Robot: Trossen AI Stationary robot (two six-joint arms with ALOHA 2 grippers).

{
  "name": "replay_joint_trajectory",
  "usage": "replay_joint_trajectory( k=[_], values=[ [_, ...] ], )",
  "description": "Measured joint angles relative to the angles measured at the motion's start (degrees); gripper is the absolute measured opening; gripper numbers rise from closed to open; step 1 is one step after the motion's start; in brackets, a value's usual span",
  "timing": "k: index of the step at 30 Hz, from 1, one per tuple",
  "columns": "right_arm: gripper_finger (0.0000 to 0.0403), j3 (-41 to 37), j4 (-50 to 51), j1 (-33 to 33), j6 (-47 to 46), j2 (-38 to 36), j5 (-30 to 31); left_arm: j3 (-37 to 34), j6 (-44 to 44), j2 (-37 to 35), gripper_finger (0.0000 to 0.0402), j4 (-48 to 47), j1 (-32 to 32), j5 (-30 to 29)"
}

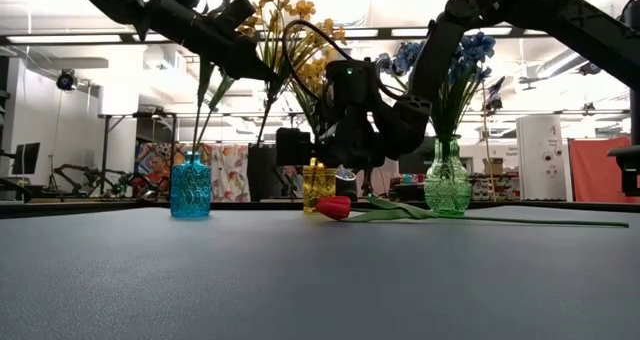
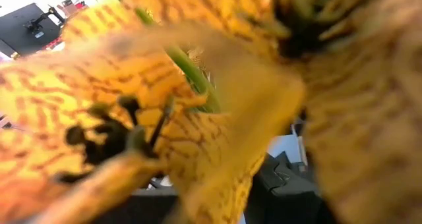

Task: Sort flowers into vase by color
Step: Put the yellow flowers into the yellow vase

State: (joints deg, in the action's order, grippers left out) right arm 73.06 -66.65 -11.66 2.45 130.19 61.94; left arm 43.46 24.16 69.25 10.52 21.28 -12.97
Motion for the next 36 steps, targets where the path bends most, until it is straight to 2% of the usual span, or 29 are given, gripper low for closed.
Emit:
replay_joint_trajectory(
  k=[8, 14, 28, 36],
  values=[
    [0.0277, 4.7, 1.4, -0.2, 5.5, -0.1, 1.2, 0.0, 0.0, 0.0, 0.0002, 0.0, 0.0, 0.0],
    [0.0287, 5.7, 6.9, -0.9, 0.7, -0.2, 2.6, 0.0, 0.0, 0.0, 0.0002, 0.0, 0.0, 0.0],
    [0.0304, 5.7, 9.7, -2.8, -3.0, -0.2, 2.6, 0.0, 0.0, 0.0, 0.0002, 0.0, 0.2, 0.0],
    [0.0298, 5.7, 11.0, -3.0, -4.4, -0.2, 2.1, 0.0, 0.0, 0.0, 0.0002, 0.1, 0.2, 0.0]
  ],
)
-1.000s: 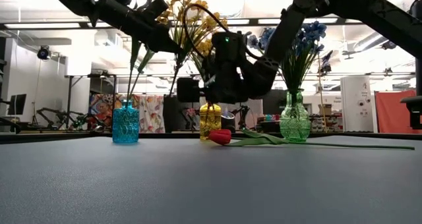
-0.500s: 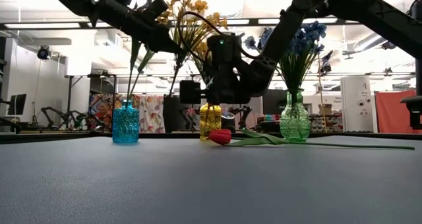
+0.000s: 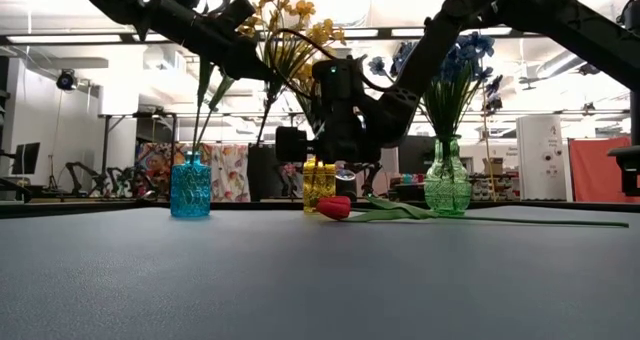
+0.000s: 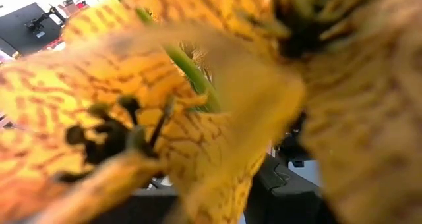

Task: Sort flowers into vase by color
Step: Put the yellow flowers into the yellow vase

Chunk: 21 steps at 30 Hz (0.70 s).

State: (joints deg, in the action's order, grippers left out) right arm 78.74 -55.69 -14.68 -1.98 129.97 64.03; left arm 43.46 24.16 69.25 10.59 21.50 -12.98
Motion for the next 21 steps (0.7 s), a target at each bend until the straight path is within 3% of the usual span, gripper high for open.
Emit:
replay_joint_trajectory(
  k=[9, 21],
  values=[
    [0.0276, 0.0, 3.1, 0.0, -3.6, 0.0, -0.6, 0.0, 0.0, 0.0, 0.0002, 0.0, 0.0, 0.0],
    [0.0209, 0.0, 3.1, 0.0, -4.0, -0.1, -1.5, 0.0, 0.0, 0.0, 0.0002, 0.0, 0.0, 0.0]
  ],
)
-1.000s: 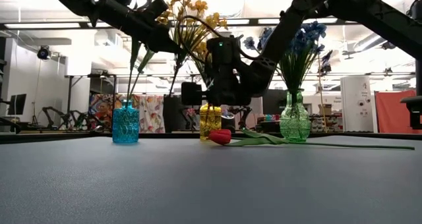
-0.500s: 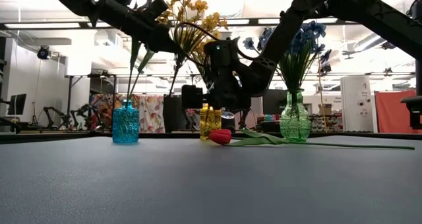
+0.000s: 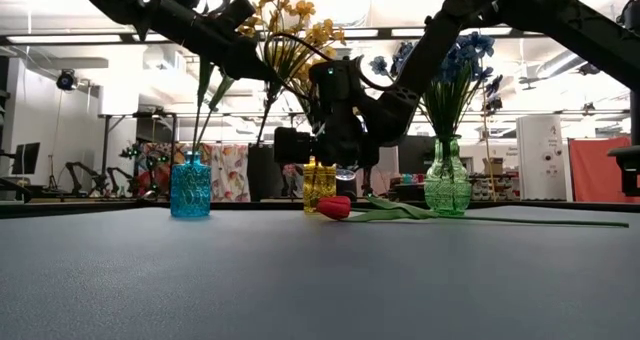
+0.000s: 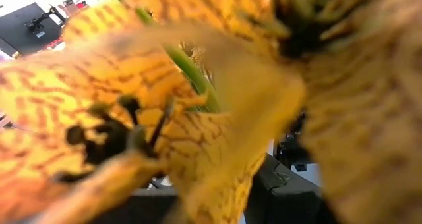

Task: Sort flowers into vase by color
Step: Put the yellow flowers into the yellow vase

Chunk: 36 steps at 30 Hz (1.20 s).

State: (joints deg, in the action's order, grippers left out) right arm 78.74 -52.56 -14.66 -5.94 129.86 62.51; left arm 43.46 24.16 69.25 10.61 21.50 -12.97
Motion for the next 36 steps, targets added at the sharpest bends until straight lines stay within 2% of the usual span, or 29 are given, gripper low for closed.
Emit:
replay_joint_trajectory(
  k=[21, 36],
  values=[
    [0.0167, 0.0, 0.0, 1.5, 3.0, 0.0, -1.1, 0.0, 0.0, 0.0, 0.0002, -0.5, 0.0, 0.0],
    [0.0159, 0.0, 1.1, 2.5, 4.0, -0.4, -1.2, 0.0, 0.3, 0.0, 0.0002, -1.0, 0.0, 0.0]
  ],
)
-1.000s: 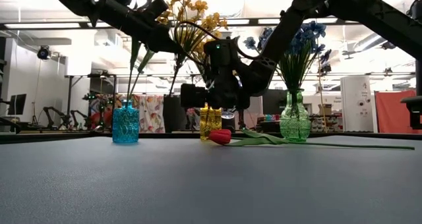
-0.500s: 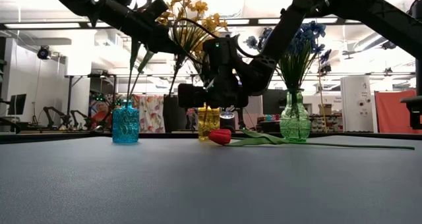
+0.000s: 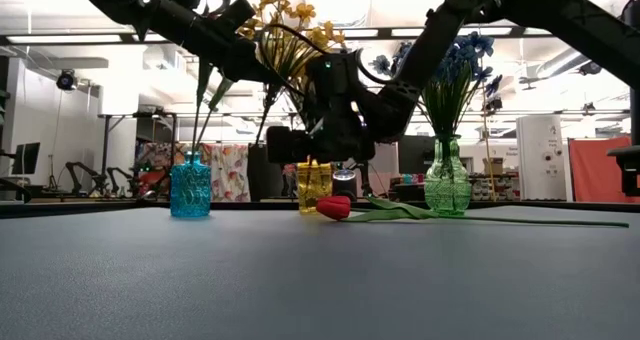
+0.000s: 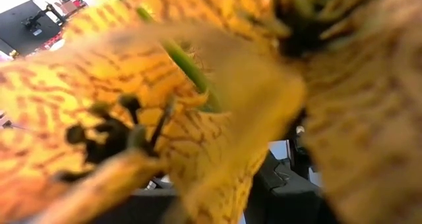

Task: Sort flowers into vase by color
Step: Put the yellow flowers into the yellow vase

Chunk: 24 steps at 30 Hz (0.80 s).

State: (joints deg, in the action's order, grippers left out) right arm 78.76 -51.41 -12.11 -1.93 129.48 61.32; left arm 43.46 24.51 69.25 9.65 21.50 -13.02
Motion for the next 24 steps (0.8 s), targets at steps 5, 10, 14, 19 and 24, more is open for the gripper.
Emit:
replay_joint_trajectory(
  k=[5, 10, 14, 19, 24],
  values=[
    [0.0157, 0.0, 3.1, 0.2, -1.0, -1.3, 0.0, 0.0, 0.0, 0.0, 0.0002, 0.0, 0.0, 0.0],
    [0.0159, 0.0, 9.3, 0.1, -5.5, -3.1, -0.4, 0.0, 0.0, 0.0, 0.0002, 0.0, 0.0, 0.0],
    [0.0156, 0.0, 11.2, 0.1, -7.1, -3.7, -0.5, 0.0, 0.0, 0.0, 0.0002, 0.1, 0.0, 0.0],
    [0.0158, -0.1, 11.0, 0.1, -7.1, -3.7, -1.4, 0.0, 0.0, 0.0, 0.0002, 0.0, 0.0, 0.0],
    [0.0156, -0.1, 10.9, 0.0, -6.0, -3.7, -1.4, 0.0, 0.0, 0.0, 0.0002, 0.1, 0.0, 0.0]
  ],
)
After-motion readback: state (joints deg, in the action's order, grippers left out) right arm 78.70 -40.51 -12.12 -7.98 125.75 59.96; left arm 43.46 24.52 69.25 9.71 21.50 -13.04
